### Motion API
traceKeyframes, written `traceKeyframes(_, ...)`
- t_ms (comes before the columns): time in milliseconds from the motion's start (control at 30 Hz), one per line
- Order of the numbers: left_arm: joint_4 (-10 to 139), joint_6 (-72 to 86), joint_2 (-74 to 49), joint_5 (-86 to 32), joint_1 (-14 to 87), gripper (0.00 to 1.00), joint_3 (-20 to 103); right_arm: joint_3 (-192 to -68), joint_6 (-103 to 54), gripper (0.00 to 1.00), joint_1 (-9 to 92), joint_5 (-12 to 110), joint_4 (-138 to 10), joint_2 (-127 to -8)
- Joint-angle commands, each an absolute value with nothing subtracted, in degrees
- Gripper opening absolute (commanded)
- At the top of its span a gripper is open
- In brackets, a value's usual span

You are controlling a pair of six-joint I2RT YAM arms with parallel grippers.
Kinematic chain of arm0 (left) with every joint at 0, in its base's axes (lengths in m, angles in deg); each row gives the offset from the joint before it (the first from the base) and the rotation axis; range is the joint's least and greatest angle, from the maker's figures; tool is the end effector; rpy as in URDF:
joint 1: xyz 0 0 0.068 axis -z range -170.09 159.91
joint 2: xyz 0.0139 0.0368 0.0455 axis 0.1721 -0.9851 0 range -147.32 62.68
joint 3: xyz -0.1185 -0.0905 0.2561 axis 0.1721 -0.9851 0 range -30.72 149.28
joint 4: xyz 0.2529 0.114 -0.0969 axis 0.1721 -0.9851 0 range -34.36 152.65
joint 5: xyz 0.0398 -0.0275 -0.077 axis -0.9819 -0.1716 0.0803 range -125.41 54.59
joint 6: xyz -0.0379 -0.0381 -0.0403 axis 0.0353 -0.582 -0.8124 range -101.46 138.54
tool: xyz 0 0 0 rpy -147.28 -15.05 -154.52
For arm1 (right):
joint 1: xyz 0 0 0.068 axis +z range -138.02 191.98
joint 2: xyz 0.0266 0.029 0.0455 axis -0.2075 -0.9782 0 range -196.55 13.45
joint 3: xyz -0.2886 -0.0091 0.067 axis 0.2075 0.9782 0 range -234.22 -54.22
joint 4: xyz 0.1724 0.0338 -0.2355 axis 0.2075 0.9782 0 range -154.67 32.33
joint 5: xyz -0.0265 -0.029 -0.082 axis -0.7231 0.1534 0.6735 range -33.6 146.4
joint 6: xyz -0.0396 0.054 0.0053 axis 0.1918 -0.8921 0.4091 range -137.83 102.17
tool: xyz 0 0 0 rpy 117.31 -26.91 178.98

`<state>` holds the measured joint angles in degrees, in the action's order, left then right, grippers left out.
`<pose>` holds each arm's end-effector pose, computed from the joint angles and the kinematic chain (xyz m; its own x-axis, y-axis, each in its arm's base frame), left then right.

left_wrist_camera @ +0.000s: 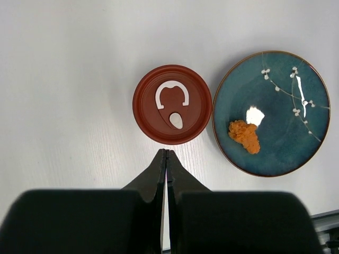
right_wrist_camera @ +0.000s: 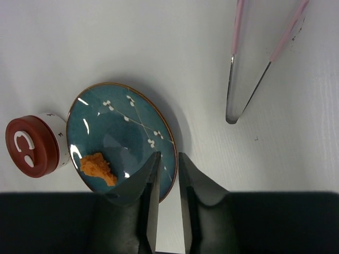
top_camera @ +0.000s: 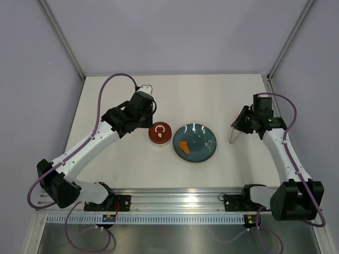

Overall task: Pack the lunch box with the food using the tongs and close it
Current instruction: Close the box lid on the packing box, then reset both arms

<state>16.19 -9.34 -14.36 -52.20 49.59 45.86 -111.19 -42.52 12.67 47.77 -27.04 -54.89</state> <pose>0.2567 -0.1929 0.3607 -0.7116 0.0087 -0.7025 0.1432 0.9807 -0.1329 0.2824 0.0115 0.2894 -0.7317 0.4041 -0.5489 0.2149 0.9010 0.3769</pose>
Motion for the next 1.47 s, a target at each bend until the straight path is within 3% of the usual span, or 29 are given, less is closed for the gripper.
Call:
traceKeyframes(0,16.9,-8.2,-11.4,-54.1,49.6,0.00,46.5,-112.1,-42.7,0.30,12.9,48.8,-26.3,-52.6)
traceKeyframes(133,21.0,-7.5,-6.9,-54.0,49.7,0.07,43.6,-112.5,-42.4,0.65,12.9,50.3,-25.2,-51.8)
traceKeyframes(267,23.5,-7.5,-4.6,-53.2,49.7,0.18,41.3,-112.7,-42.3,0.77,12.9,50.9,-24.6,-51.3)
traceKeyframes(467,23.4,-8.0,-4.8,-53.6,49.7,0.29,39.7,-113.0,-41.8,0.79,13.2,52.8,-23.5,-51.0)
traceKeyframes(500,23.6,-8.3,-5.1,-53.7,49.7,0.34,39.1,-113.2,-41.7,0.79,13.4,53.7,-23.2,-51.0)
traceKeyframes(533,23.9,-8.2,-5.3,-52.7,49.6,0.47,38.7,-113.3,-41.6,0.79,13.8,54.3,-22.9,-51.0)
traceKeyframes(567,23.5,-8.2,-6.2,-52.1,49.4,0.53,38.5,-113.7,-41.6,0.79,15.3,54.9,-22.7,-51.1)
traceKeyframes(633,23.1,-8.5,-7.8,-50.9,48.9,0.58,38.6,-114.2,-41.7,0.79,17.5,56.0,-22.4,-51.7)
traceKeyframes(867,22.5,-10.0,-11.8,-51.2,47.3,0.59,37.0,-117.5,-44.0,0.78,31.3,62.9,-22.8,-57.5)
traceKeyframes(967,22.5,-10.1,-9.9,-50.5,45.0,0.59,35.4,-117.3,-43.8,0.80,31.7,64.9,-23.1,-57.6)
traceKeyframes(1067,22.5,-10.1,-7.6,-49.9,41.9,0.61,33.9,-117.5,-44.4,0.96,31.7,73.2,-22.6,-55.9)
traceKeyframes(1100,22.4,-10.1,-6.8,-49.9,41.3,0.69,33.7,-117.4,-45.1,0.98,31.7,75.0,-22.5,-55.3)
traceKeyframes(1133,22.4,-10.0,-5.6,-49.9,40.6,0.69,33.6,-117.2,-45.4,0.99,31.7,76.7,-22.5,-54.5)
traceKeyframes(1433,22.2,-8.7,1.9,-53.3,37.3,0.77,35.4,-114.1,-45.9,0.99,31.7,82.8,-26.0,-46.0)
